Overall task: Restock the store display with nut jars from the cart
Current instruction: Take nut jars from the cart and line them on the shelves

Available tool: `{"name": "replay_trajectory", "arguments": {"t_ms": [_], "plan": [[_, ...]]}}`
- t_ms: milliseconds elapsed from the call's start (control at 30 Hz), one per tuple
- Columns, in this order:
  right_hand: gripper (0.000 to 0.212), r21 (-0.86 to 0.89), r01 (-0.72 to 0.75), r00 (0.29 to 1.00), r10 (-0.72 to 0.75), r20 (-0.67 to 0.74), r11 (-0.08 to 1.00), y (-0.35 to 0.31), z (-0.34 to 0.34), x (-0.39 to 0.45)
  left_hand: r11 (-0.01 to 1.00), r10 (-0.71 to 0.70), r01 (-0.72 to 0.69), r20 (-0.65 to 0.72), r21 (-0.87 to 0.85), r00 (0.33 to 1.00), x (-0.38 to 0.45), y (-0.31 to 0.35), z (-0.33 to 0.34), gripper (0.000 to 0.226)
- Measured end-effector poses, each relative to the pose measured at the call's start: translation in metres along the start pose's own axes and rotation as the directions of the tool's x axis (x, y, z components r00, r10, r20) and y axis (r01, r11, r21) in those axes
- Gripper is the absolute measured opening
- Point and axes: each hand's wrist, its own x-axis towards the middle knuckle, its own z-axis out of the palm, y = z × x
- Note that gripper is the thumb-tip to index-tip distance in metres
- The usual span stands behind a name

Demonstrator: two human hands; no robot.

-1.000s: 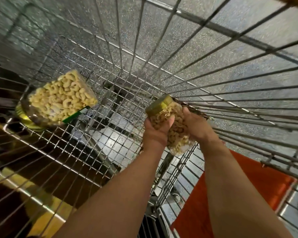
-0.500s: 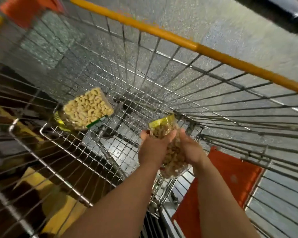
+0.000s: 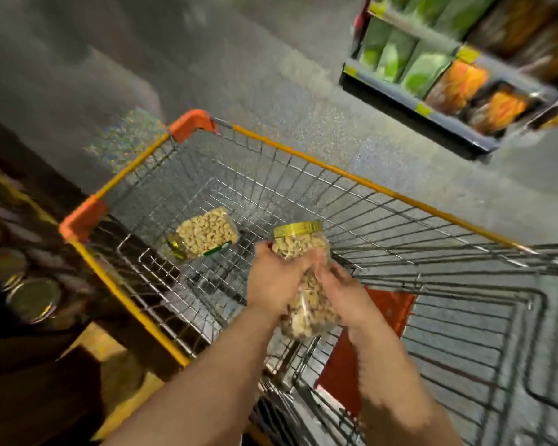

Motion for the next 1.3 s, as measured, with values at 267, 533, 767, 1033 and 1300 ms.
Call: {"name": "replay_trajectory", "arguments": {"t_ms": [267, 533, 767, 1033, 1300], "plan": [[0.066, 0.06, 0.189, 0.981, -0.186, -0.056, 0.98, -0.046, 0.041, -0.142, 0.983, 0.116, -0.116, -0.005, -0.144, 0.993, -0.098, 0.009, -0.094, 0.091], [0.06, 0.099, 0.252, 0.966, -0.256, 0.028, 0.963, -0.057, 0.108, -0.268, 0.879, 0.211, -0.17, 0.045, -0.445, 0.976, -0.219, -0.03, -0.229, 0.043], [0.074, 0.156, 0.387, 0.877, -0.415, 0.242, 0.909, -0.077, 0.21, -0.376, 0.79, 0.384, -0.433, -0.202, -0.433, 0.901, -0.344, -0.084, -0.352, 0.041], [0.05, 0.188, 0.5, 0.735, -0.529, 0.424, 0.846, -0.074, 0.307, -0.48, 0.718, 0.364, -0.493, -0.338, -0.492, 0.868, -0.452, -0.156, -0.434, 0.041], [0.04, 0.149, 0.608, 0.619, -0.583, 0.527, 0.78, -0.074, 0.379, -0.568, 0.574, 0.399, -0.539, -0.364, -0.617, 0.842, -0.526, -0.204, -0.489, 0.042]]}}
